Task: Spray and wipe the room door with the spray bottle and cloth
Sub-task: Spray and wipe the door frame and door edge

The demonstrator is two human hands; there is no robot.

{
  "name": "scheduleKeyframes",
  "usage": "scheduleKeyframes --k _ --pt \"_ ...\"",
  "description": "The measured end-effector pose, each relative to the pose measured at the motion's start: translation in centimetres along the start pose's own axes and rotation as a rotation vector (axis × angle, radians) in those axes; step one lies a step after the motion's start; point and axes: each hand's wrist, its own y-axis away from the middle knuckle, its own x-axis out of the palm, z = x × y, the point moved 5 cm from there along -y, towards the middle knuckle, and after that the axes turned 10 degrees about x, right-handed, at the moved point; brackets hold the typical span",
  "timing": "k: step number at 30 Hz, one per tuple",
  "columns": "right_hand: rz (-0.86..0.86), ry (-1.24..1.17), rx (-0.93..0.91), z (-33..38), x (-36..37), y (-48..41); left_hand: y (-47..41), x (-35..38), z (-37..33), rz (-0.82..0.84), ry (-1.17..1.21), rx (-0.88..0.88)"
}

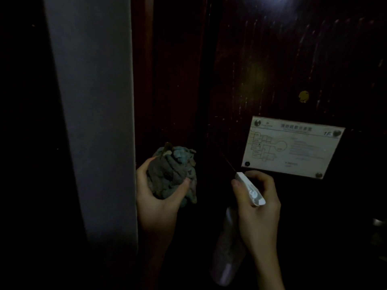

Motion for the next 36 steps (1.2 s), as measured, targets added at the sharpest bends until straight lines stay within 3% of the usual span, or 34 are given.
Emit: scheduleKeyframes --k 8,13,36 --pt "0.009 -0.015 0.016 0.2 0.2 0.3 0.2 -0.1 0.0 -0.021 0.014 -0.022" --pt "-0.07 -0.079 -0.005 1.2 -0.6 0.5 0.0 -0.3 -0.1 -0.046 0.028 -0.007" --pt "-0.108 -0.084 -0.001 3.0 -1.7 -1.1 -1.3 1.8 -1.1 0.031 0.106 0.041"
